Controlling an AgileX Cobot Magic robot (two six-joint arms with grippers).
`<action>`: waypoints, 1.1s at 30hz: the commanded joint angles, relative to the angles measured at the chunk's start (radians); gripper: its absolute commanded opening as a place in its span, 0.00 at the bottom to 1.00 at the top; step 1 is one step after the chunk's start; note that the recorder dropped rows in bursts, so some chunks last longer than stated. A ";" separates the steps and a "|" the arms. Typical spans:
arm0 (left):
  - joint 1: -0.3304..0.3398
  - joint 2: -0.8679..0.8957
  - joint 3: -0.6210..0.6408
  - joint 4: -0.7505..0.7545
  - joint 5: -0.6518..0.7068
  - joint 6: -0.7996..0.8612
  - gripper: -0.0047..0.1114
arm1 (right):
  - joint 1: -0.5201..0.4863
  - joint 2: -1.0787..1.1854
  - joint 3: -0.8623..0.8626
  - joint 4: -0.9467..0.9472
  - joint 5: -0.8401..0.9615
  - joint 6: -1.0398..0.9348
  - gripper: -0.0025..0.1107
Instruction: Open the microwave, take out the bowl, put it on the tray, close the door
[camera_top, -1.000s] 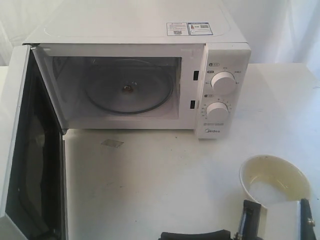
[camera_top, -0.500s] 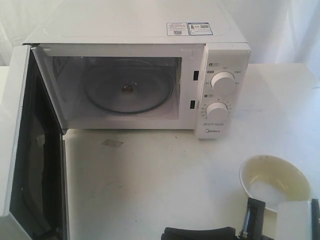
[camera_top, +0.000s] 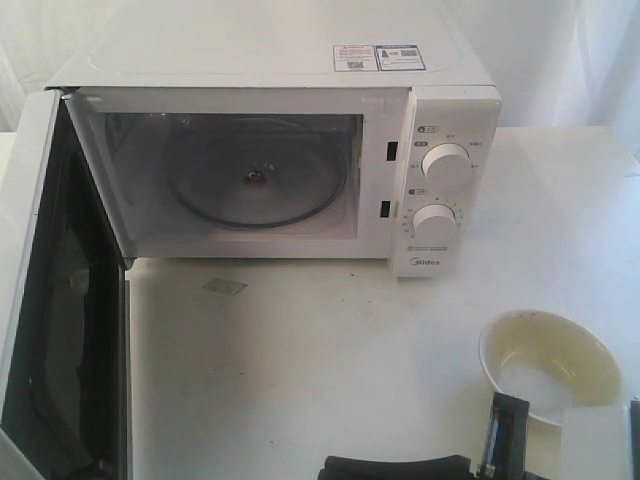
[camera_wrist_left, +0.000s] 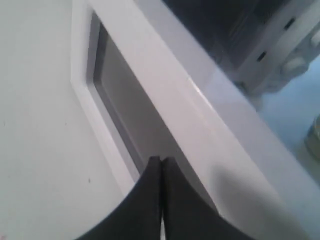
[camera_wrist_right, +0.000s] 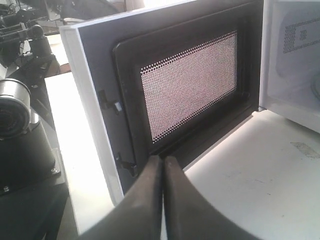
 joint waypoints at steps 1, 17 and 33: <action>0.002 0.169 -0.102 0.049 0.172 -0.001 0.04 | 0.001 0.000 0.004 -0.011 -0.004 0.006 0.02; 0.002 0.296 -0.115 -0.149 0.027 0.529 0.04 | 0.001 0.000 0.004 -0.015 -0.003 0.006 0.02; -0.096 0.606 -0.150 -0.657 -0.124 1.085 0.04 | 0.001 0.000 0.004 -0.023 -0.005 0.004 0.02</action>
